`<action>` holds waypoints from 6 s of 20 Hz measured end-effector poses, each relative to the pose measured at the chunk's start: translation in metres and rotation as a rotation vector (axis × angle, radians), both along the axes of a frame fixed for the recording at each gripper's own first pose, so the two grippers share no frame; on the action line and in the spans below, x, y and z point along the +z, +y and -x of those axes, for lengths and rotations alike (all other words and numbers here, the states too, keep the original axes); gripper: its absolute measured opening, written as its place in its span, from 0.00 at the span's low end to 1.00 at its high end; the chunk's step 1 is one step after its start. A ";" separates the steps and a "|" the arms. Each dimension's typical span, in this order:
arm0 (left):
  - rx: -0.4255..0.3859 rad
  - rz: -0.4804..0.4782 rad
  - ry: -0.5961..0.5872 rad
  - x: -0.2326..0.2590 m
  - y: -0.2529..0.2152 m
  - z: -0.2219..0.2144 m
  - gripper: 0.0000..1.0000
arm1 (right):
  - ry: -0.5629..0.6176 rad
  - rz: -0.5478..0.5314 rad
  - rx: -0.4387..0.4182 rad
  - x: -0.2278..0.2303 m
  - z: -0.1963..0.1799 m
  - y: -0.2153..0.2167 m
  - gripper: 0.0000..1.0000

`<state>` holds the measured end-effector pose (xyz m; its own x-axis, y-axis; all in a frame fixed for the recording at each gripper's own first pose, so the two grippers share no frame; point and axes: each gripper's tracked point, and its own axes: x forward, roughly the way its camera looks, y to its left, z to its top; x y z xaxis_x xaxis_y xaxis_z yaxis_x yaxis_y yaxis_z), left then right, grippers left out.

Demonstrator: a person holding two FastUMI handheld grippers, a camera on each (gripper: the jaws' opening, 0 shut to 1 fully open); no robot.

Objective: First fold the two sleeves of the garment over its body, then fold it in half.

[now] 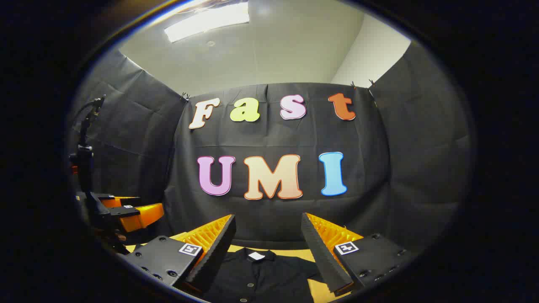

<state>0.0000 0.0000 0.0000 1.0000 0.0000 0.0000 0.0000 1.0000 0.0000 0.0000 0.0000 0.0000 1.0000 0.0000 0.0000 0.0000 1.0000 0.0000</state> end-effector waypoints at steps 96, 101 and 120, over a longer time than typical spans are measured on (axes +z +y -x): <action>0.098 -0.047 0.337 -0.108 0.085 0.005 0.96 | 0.925 -0.379 -0.405 -0.269 -0.079 -0.241 0.02; 0.126 -0.032 0.341 -0.109 0.113 0.017 0.96 | 0.918 -0.339 -0.225 -0.253 -0.122 -0.150 0.02; 0.326 0.060 0.415 -0.147 0.232 0.052 0.96 | 1.010 -0.258 0.321 -0.269 -0.171 0.158 0.02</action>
<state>-0.0519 0.2319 -0.1475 0.8641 0.2986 -0.4052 -0.3231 0.9463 0.0084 0.1713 0.1582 -0.2686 0.4919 0.3792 -0.7837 -0.1434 0.9231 0.3567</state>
